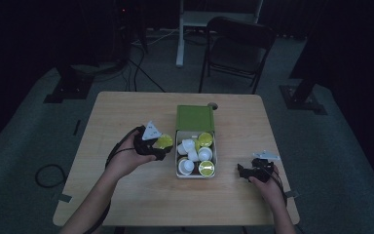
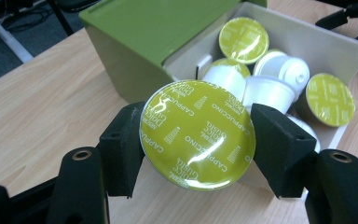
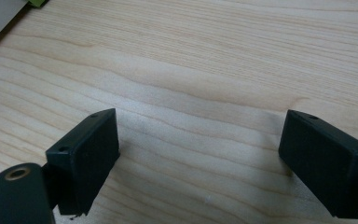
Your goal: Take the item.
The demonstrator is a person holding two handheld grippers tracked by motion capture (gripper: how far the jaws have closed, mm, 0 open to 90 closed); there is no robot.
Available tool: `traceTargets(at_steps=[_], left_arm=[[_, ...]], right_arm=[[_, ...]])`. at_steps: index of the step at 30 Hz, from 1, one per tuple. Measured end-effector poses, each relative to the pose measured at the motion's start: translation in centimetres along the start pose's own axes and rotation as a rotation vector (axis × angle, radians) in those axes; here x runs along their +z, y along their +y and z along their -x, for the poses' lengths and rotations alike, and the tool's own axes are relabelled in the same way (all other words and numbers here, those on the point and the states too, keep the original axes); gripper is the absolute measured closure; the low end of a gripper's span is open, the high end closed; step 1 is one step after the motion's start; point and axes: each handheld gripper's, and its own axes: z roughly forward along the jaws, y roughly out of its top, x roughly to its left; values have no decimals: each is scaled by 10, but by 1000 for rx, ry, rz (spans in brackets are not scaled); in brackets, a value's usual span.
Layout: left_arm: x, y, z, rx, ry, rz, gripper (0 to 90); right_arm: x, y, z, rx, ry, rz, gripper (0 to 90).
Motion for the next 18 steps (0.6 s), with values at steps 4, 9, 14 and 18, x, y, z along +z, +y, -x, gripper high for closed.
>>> traceTargets(at_steps=[4,9,14,18], left_arm=[[-2,-8,-3,-11,6,-7,388],[-5,-20,-8,-34,25,-6,388],[-9,-32,-11,-55,39,-9,389],[-12,-44,-14,-65,55,-27,389]], right_arm=[[0,0,0,2,0,-2,115],[0,0,0,2,0,-2,115],[0,0,0,1,0,-2,115],[0,0,0,1,0,-2,115]])
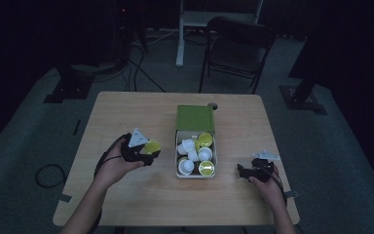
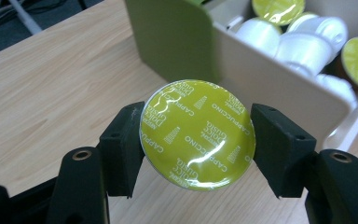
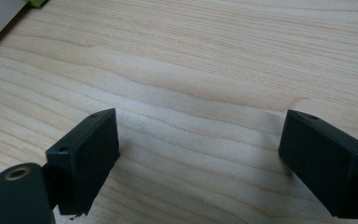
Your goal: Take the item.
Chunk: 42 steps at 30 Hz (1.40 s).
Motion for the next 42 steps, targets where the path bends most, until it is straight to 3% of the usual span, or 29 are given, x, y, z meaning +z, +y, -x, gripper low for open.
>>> traceTargets(at_steps=[24,42], left_arm=[[-3,-54,-13,-113,27,-14,389],[-13,-86,-36,-192,95,-26,388]], right_arm=[[0,0,0,0,0,0,115],[0,0,0,0,0,0,115]])
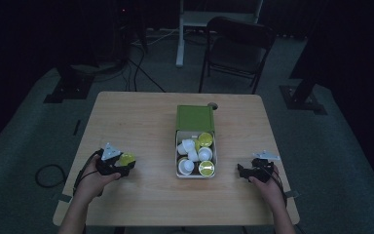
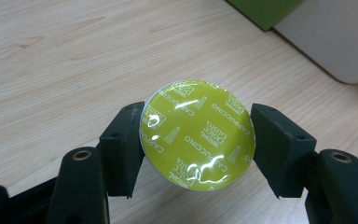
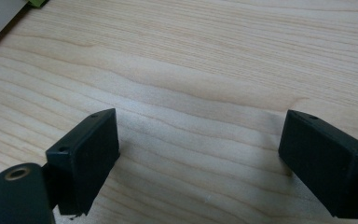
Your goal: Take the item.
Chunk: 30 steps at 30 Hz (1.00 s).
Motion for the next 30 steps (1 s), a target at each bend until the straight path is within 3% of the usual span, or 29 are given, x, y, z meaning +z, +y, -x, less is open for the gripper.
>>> traceTargets(at_steps=[7,19,30], left_arm=[[-2,-10,-8,-20,34,-27,388],[-11,-25,-21,-62,76,-14,388],[-10,-34,-22,-56,88,-42,388]], right_arm=[[0,0,0,0,0,0,115],[0,0,0,0,0,0,115],[0,0,0,0,0,0,115]])
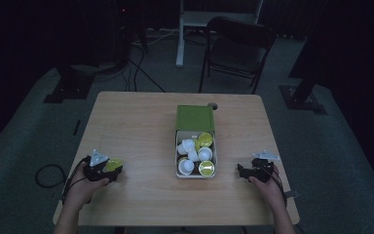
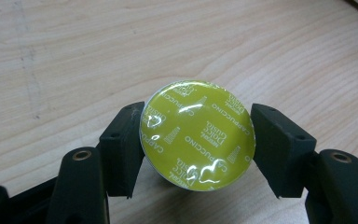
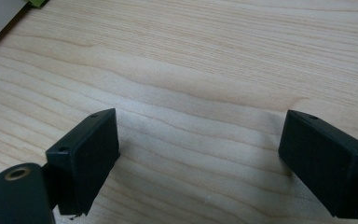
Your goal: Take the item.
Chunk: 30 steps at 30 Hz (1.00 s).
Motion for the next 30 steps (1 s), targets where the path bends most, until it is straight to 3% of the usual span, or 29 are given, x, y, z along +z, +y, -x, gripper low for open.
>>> traceTargets(at_steps=[13,17,22,27,30], left_arm=[[5,-6,1,16,1,-7,385],[5,-4,0,12,4,-10,319],[-1,2,1,6,-4,15,259],[-7,11,3,36,-2,42,205],[-10,17,5,42,-31,79,196]], right_arm=[[0,0,0,0,0,0,115],[0,0,0,0,0,0,115],[0,0,0,0,0,0,115],[0,0,0,0,0,0,116],[0,0,0,0,0,0,115]])
